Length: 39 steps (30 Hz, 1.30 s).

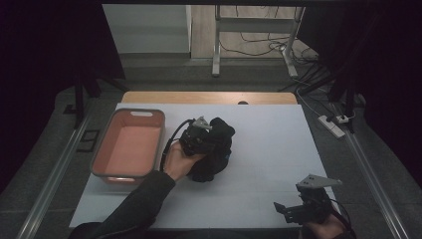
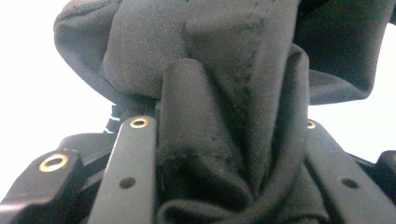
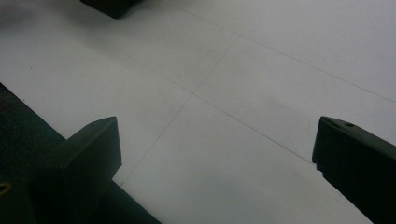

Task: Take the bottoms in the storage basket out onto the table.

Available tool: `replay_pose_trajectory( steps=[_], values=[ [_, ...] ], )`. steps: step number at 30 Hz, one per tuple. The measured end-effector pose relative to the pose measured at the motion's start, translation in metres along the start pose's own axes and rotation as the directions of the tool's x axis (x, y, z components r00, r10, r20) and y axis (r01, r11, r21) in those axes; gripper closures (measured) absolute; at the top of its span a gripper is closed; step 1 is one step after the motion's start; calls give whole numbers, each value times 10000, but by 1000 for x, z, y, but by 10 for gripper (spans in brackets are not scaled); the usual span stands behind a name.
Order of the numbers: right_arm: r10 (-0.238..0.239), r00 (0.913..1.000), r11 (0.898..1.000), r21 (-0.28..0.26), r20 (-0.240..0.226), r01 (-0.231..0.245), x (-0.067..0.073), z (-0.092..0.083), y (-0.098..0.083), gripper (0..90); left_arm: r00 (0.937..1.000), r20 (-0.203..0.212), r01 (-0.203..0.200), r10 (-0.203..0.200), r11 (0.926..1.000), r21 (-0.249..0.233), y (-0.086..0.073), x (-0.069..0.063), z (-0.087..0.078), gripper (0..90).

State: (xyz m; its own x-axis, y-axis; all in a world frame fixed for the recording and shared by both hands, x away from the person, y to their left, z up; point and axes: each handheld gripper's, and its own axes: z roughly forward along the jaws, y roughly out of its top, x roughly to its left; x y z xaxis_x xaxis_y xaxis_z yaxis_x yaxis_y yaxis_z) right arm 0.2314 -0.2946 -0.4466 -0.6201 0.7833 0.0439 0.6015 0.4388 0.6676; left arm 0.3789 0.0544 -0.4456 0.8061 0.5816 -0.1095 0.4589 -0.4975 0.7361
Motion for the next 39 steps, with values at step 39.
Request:
replay_pose_trajectory(
  steps=[39],
  values=[
    [-151, 9999, 9999, 12, -15, 151, 1, 0, 0, 12, 9993, -163, 351, -330, 9874, 1543, -40, 16, 57, 486]
  ],
)
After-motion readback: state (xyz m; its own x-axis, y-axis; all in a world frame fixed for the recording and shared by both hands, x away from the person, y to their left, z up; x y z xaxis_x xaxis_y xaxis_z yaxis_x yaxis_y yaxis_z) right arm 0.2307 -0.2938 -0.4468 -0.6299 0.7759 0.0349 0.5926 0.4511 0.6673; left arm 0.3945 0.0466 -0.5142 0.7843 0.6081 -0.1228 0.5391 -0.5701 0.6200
